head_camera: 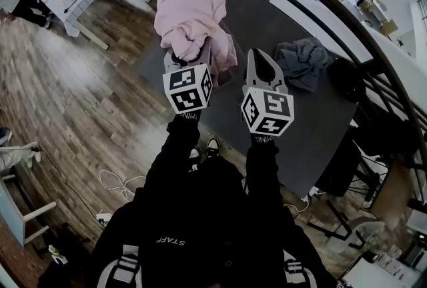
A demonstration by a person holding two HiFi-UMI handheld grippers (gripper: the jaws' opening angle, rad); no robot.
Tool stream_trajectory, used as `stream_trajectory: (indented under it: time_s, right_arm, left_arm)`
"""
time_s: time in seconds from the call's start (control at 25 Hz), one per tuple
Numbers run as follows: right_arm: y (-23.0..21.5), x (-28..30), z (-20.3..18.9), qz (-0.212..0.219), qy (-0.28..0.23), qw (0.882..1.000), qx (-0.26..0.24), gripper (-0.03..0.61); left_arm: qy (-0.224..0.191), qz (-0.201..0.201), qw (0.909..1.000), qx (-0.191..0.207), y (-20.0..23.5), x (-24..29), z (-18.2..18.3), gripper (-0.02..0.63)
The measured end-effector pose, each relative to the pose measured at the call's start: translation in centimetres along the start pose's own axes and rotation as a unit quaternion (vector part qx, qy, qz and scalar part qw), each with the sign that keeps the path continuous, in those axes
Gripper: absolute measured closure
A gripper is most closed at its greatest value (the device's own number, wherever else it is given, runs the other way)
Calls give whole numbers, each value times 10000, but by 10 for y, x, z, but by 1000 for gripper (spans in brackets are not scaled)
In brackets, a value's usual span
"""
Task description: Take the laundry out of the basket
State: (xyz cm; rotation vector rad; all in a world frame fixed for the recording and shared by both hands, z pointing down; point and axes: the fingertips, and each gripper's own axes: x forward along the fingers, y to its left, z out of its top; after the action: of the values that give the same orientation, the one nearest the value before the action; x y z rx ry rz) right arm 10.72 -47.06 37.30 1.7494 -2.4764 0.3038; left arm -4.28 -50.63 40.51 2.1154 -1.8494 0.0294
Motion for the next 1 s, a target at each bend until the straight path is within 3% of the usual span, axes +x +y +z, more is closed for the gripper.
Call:
stream_trajectory:
  time_s: [0.44,0.76,1.0]
  right_arm:
    - [29,-29,66,113,-864,9945,-588,563]
    - [51,-52,109,201,-1406,9875,-688,564]
    - [61,-67,120,237,-1590,9838,-789,563]
  left_arm:
    - [-1117,-109,9914,667,-18,-61,84,344]
    - [-1545,-84,9830,988,-23,-100,123,342]
    - [-1767,7,9768,1213,-24,-119,134,342]
